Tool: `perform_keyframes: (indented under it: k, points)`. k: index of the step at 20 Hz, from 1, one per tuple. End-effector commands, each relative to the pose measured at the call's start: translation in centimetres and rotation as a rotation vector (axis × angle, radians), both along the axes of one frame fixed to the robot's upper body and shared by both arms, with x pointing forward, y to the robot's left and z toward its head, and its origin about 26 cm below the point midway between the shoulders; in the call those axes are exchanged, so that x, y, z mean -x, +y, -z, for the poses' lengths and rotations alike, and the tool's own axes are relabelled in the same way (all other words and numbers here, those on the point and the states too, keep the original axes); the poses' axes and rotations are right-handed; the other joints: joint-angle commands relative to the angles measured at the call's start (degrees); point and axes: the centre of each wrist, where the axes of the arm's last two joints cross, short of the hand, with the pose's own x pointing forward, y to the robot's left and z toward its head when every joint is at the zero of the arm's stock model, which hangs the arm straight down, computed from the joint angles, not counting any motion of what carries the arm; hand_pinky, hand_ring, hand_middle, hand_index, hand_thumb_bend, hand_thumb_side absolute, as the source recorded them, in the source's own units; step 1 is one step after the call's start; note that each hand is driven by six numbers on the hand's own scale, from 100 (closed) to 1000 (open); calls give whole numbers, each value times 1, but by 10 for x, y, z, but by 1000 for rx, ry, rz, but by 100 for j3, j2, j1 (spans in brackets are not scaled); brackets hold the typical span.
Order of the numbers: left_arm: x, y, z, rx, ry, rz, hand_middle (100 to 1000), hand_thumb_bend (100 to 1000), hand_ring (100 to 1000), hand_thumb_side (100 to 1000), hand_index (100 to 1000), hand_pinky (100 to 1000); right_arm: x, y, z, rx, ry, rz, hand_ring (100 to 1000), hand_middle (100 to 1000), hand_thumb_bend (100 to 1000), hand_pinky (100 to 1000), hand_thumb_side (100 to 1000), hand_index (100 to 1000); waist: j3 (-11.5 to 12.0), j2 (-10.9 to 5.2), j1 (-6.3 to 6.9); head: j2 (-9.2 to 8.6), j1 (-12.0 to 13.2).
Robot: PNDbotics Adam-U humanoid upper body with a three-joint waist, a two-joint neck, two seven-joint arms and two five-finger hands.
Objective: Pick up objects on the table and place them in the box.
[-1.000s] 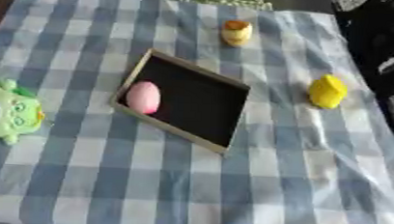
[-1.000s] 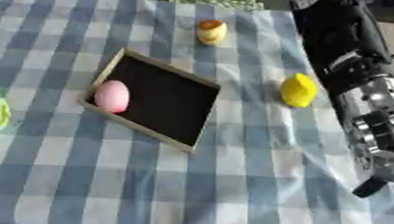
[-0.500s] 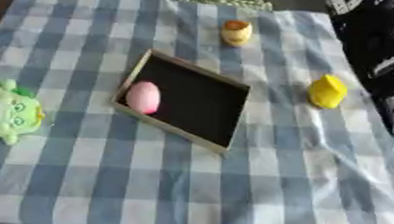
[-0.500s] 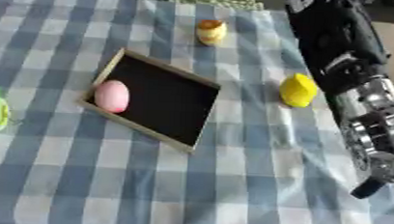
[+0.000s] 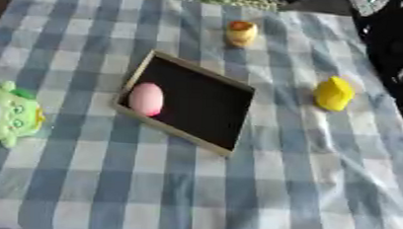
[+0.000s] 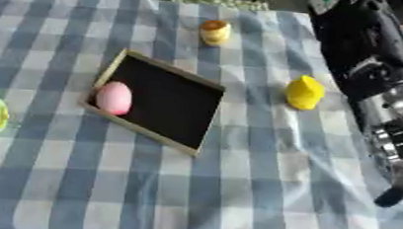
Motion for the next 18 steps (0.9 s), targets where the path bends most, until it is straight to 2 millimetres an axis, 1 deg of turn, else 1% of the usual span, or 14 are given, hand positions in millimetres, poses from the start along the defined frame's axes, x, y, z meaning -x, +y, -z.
perform_keyframes:
  k: [1, 8, 12, 15, 18]
  points:
    - [1, 2, -9, -23, -22, 7, 673, 126, 716, 521, 807, 933, 8, -7, -21, 93, -1, -16, 973, 877, 394, 900, 100, 863, -12, -109, -40, 4, 13]
    - [1, 0, -9, -23, -20, 15, 673, 123, 717, 524, 807, 933, 6, -5, -16, 128, 28, -28, 965, 880, 396, 897, 100, 871, -1, -103, -39, 28, 3]
    - [1, 0, -10, -23, -22, 20, 674, 122, 717, 525, 807, 933, 5, -1, -11, 109, -5, -35, 958, 874, 394, 894, 100, 875, 25, -86, -36, 28, -5]
    - [0, -1, -10, -24, -23, 25, 674, 119, 718, 527, 806, 934, 2, 3, -4, 102, -17, -36, 952, 870, 389, 891, 100, 877, 48, -62, -37, 36, -19]
    - [0, -3, -11, -22, -28, 32, 674, 118, 718, 529, 807, 934, -2, 3, 9, 96, -2, -22, 948, 874, 388, 888, 100, 885, 86, -24, -44, 29, -42]
